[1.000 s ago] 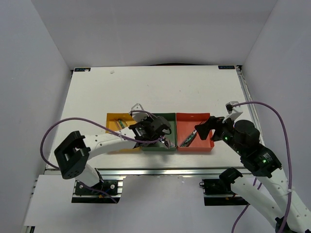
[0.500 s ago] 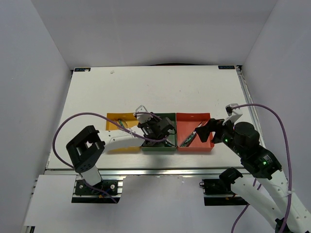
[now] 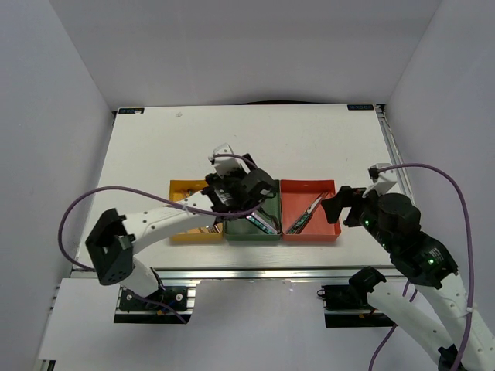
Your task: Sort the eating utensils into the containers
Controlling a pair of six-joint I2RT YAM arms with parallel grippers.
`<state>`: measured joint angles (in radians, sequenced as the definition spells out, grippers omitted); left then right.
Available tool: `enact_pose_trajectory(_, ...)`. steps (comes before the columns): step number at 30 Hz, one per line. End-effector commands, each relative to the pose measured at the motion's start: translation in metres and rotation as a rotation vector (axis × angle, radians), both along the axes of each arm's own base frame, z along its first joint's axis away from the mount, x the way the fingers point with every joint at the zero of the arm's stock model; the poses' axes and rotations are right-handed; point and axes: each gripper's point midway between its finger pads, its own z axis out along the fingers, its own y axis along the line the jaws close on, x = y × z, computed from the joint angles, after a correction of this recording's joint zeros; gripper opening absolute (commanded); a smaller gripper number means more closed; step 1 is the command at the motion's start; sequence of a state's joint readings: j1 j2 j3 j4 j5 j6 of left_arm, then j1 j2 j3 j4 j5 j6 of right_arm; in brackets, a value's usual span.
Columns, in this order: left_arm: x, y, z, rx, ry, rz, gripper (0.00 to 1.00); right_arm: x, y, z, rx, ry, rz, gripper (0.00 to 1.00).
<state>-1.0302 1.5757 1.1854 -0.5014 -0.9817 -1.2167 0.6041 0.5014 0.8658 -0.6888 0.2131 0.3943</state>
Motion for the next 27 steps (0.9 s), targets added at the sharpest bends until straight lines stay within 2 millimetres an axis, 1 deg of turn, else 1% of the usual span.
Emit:
enact_pose_trajectory(1, -0.003, 0.075, 0.048, 0.295, -0.034, 0.072, 0.98, 0.003, -0.032, 0.024, -0.067, -0.063, -0.127, 0.89)
enact_pose_trajectory(2, -0.008, 0.091, 0.058, 0.293, -0.045, 0.086, 0.98, 0.002, -0.035, 0.031, -0.069, -0.081, -0.131, 0.89)
enact_pose_trajectory(3, -0.014, 0.108, 0.049, 0.332, -0.026, 0.088, 0.98, 0.001, -0.038, 0.034, -0.083, -0.093, -0.134, 0.89)
enact_pose_trajectory(4, -0.017, 0.128, 0.049, 0.362, -0.01, 0.107, 0.98, 0.001, -0.042, 0.037, -0.093, -0.102, -0.149, 0.89)
enact_pose_trajectory(5, -0.025, 0.148, 0.064, 0.325, -0.037, 0.125, 0.98, -0.002, -0.046, 0.042, -0.095, -0.111, -0.156, 0.89)
enact_pose_trajectory(6, -0.031, 0.162, 0.064, 0.328, -0.032, 0.131, 0.98, -0.003, -0.049, 0.044, -0.113, -0.118, -0.158, 0.89)
enact_pose_trajectory(7, -0.038, 0.189, 0.057, 0.378, 0.0, 0.16, 0.98, -0.004, -0.055, 0.047, -0.12, -0.127, -0.178, 0.89)
enact_pose_trajectory(8, -0.044, 0.204, 0.061, 0.38, -0.004, 0.178, 0.98, -0.007, -0.059, 0.05, -0.125, -0.128, -0.185, 0.89)
enact_pose_trajectory(9, -0.056, 0.224, 0.077, 0.348, -0.051, 0.207, 0.98, -0.008, -0.061, 0.051, -0.139, -0.131, -0.185, 0.89)
enact_pose_trajectory(10, -0.066, 0.242, 0.078, 0.392, -0.04, 0.223, 0.98, -0.01, -0.064, 0.051, -0.142, -0.135, -0.193, 0.89)
enact_pose_trajectory(11, -0.074, 0.253, 0.085, 0.397, -0.054, 0.245, 0.98, -0.011, -0.066, 0.051, -0.149, -0.135, -0.196, 0.89)
enact_pose_trajectory(12, -0.088, 0.273, 0.094, 0.413, -0.071, 0.278, 0.98, -0.012, -0.067, 0.048, -0.157, -0.13, -0.194, 0.89)
enact_pose_trajectory(13, -0.095, 0.282, 0.102, 0.421, -0.082, 0.297, 0.98, -0.014, -0.069, 0.047, -0.16, -0.131, -0.193, 0.89)
enact_pose_trajectory(14, -0.101, 0.29, 0.106, 0.431, -0.089, 0.313, 0.98, -0.015, -0.07, 0.046, -0.161, -0.134, -0.193, 0.89)
enact_pose_trajectory(15, -0.111, 0.303, 0.109, 0.455, -0.084, 0.324, 0.98, -0.014, -0.07, 0.04, -0.174, -0.133, -0.192, 0.89)
enact_pose_trajectory(16, -0.116, 0.31, 0.113, 0.437, -0.102, 0.351, 0.98, -0.014, -0.074, 0.039, -0.185, -0.148, -0.208, 0.89)
enact_pose_trajectory(18, -0.122, 0.315, 0.123, 0.396, -0.134, 0.346, 0.98, -0.012, -0.076, 0.034, -0.191, -0.151, -0.22, 0.89)
enact_pose_trajectory(19, -0.128, 0.321, 0.127, 0.374, -0.152, 0.347, 0.98, -0.012, -0.077, 0.034, -0.189, -0.156, -0.228, 0.89)
enact_pose_trajectory(20, -0.133, 0.329, 0.135, 0.363, -0.173, 0.377, 0.98, -0.011, -0.077, 0.033, -0.185, -0.156, -0.233, 0.89)
enact_pose_trajectory(22, -0.143, 0.341, 0.142, 0.381, -0.174, 0.391, 0.98, -0.011, -0.08, 0.033, -0.187, -0.162, -0.246, 0.89)
enact_pose_trajectory(23, -0.147, 0.346, 0.152, 0.371, -0.191, 0.405, 0.98, -0.011, -0.082, 0.033, -0.192, -0.162, -0.253, 0.89)
enact_pose_trajectory(24, -0.151, 0.351, 0.155, 0.387, -0.187, 0.408, 0.98, -0.011, -0.083, 0.033, -0.193, -0.162, -0.259, 0.89)
enact_pose_trajectory(27, -0.162, 0.365, 0.169, 0.398, -0.2, 0.434, 0.98, -0.016, -0.087, 0.038, -0.181, -0.179, -0.269, 0.89)
